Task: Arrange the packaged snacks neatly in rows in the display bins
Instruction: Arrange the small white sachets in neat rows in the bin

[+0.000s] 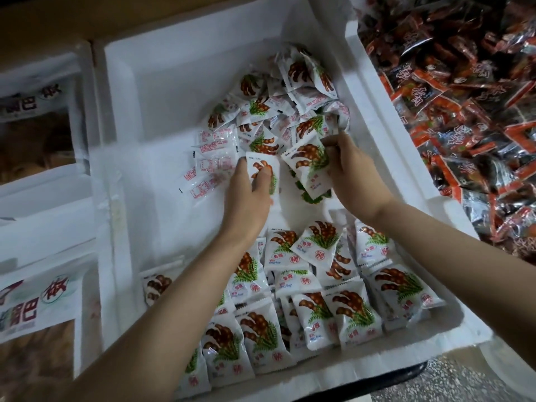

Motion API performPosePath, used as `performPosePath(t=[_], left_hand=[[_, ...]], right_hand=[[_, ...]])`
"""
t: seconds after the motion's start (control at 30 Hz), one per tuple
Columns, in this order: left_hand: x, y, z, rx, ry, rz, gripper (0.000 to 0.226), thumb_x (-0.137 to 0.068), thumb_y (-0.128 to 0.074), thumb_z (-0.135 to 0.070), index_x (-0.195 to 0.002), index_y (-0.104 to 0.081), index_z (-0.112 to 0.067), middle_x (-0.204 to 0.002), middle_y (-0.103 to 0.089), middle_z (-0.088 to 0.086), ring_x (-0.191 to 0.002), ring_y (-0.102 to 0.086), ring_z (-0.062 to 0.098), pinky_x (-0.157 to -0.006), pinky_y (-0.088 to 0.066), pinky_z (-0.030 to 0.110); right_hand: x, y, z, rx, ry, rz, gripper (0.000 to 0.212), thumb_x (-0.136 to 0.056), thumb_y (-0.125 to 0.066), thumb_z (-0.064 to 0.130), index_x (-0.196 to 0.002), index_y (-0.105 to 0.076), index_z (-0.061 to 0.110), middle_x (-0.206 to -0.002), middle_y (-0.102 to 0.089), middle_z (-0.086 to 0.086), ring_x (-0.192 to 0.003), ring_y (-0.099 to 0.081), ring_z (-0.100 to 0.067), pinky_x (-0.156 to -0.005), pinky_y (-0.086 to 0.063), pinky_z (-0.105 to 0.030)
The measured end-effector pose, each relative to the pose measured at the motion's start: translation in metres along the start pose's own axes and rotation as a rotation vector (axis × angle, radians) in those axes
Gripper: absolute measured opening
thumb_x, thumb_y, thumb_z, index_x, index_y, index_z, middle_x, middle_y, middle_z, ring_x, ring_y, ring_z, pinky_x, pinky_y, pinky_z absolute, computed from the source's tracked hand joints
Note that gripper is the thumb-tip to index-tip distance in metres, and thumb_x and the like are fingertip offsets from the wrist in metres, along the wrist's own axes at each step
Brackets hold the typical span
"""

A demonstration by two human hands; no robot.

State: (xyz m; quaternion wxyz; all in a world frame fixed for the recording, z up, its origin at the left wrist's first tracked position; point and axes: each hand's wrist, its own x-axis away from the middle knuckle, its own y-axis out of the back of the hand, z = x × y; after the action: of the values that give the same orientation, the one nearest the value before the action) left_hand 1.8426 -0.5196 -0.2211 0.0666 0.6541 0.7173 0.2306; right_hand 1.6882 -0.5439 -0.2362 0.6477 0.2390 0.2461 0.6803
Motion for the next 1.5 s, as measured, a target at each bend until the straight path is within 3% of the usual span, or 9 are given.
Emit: performPosePath(t=[0.17, 0.27, 0.43, 0.63, 0.83, 0.93, 1.17, 1.4, 1.5], left_hand=[[0.030, -0.008, -0.009, 0.217, 0.057, 0.094, 0.022, -0.104, -0.031, -0.027, -0.091, -0.049, -0.031, -0.089, -0.058, -0.004, -0.068, -0.057, -0.003, -0.060, -0.046, 0.010], [0.045, -0.014, -0.009, 0.290, 0.130, 0.171, 0.012, -0.099, -0.044, -0.033, -0.097, -0.055, -0.030, -0.105, -0.065, 0.002, -0.094, -0.064, 0.017, -0.089, -0.053, 0.040], [0.060, -0.015, -0.011, 0.259, 0.038, 0.231, 0.031, -0.087, -0.066, -0.015, -0.116, -0.054, -0.017, -0.102, -0.069, -0.002, -0.088, -0.067, 0.004, -0.073, -0.054, 0.017], [0.072, -0.019, -0.018, 0.121, -0.022, 0.300, 0.049, -0.073, -0.079, -0.013, -0.113, -0.053, -0.020, -0.098, -0.069, -0.005, -0.087, -0.066, 0.006, -0.076, -0.055, 0.021], [0.072, -0.021, -0.016, 0.163, 0.001, 0.218, 0.033, -0.086, -0.065, -0.006, -0.114, -0.053, -0.021, -0.103, -0.065, -0.003, -0.085, -0.063, 0.003, -0.059, -0.049, 0.010], [0.071, -0.020, -0.012, 0.196, 0.026, 0.170, 0.028, -0.090, -0.060, -0.007, -0.111, -0.053, -0.023, -0.103, -0.066, -0.002, -0.086, -0.063, 0.005, -0.061, -0.050, 0.010], [0.074, -0.024, -0.010, 0.208, 0.062, 0.215, 0.025, -0.090, -0.060, -0.006, -0.108, -0.053, -0.021, -0.103, -0.065, 0.003, -0.075, -0.064, 0.003, -0.053, -0.048, 0.012], [0.076, -0.026, -0.006, 0.180, 0.073, 0.216, 0.023, -0.090, -0.060, -0.008, -0.108, -0.053, -0.021, -0.101, -0.065, 0.003, -0.070, -0.063, 0.003, -0.052, -0.048, 0.013], [0.076, -0.025, -0.004, 0.170, 0.094, 0.225, 0.023, -0.091, -0.059, -0.008, -0.110, -0.052, -0.020, -0.102, -0.064, 0.003, -0.072, -0.063, 0.005, -0.051, -0.048, 0.013]], right_hand=[[0.044, 0.007, 0.011, -0.197, -0.098, 0.077, 0.026, -0.102, -0.030, 0.017, -0.126, -0.042, 0.018, -0.082, -0.053, 0.007, -0.060, -0.050, -0.004, -0.050, -0.042, -0.015], [0.061, 0.013, 0.014, -0.271, -0.095, 0.130, 0.028, -0.100, -0.038, 0.016, -0.128, -0.042, 0.017, -0.080, -0.050, 0.005, -0.054, -0.051, 0.007, -0.049, -0.040, -0.010], [0.082, 0.031, 0.017, -0.453, -0.132, 0.256, 0.043, -0.075, -0.059, 0.038, -0.106, -0.055, 0.008, -0.096, -0.061, -0.013, -0.082, -0.067, -0.018, -0.078, -0.052, -0.039], [0.091, 0.063, 0.007, -0.384, -0.103, 0.301, 0.032, -0.070, -0.064, 0.033, -0.097, -0.062, 0.016, -0.079, -0.069, -0.001, -0.071, -0.066, -0.015, -0.067, -0.052, -0.030], [0.072, 0.093, -0.019, 0.182, -0.022, 0.155, 0.024, -0.089, -0.061, 0.023, -0.111, -0.054, 0.014, -0.078, -0.058, 0.007, -0.068, -0.058, -0.012, -0.061, -0.037, -0.023], [0.070, 0.083, -0.029, 0.373, 0.076, 0.268, 0.028, -0.094, -0.053, 0.016, -0.120, -0.049, 0.009, -0.085, -0.053, 0.002, -0.066, -0.048, -0.009, -0.061, -0.029, -0.018], [0.079, 0.053, -0.034, 0.964, 0.375, 0.286, 0.045, -0.088, -0.021, 0.002, -0.127, -0.042, 0.010, -0.122, -0.046, -0.006, -0.107, -0.042, -0.021, -0.086, -0.038, -0.028], [0.083, 0.051, -0.041, 1.131, 0.435, 0.152, 0.035, -0.076, -0.035, 0.010, -0.094, -0.064, 0.004, -0.085, -0.061, -0.009, -0.080, -0.053, -0.027, -0.069, -0.048, -0.035], [0.088, 0.045, -0.042, 1.079, 0.414, 0.123, 0.041, -0.077, -0.031, 0.004, -0.106, -0.060, 0.001, -0.098, -0.061, -0.015, -0.091, -0.055, -0.032, -0.076, -0.050, -0.039]])
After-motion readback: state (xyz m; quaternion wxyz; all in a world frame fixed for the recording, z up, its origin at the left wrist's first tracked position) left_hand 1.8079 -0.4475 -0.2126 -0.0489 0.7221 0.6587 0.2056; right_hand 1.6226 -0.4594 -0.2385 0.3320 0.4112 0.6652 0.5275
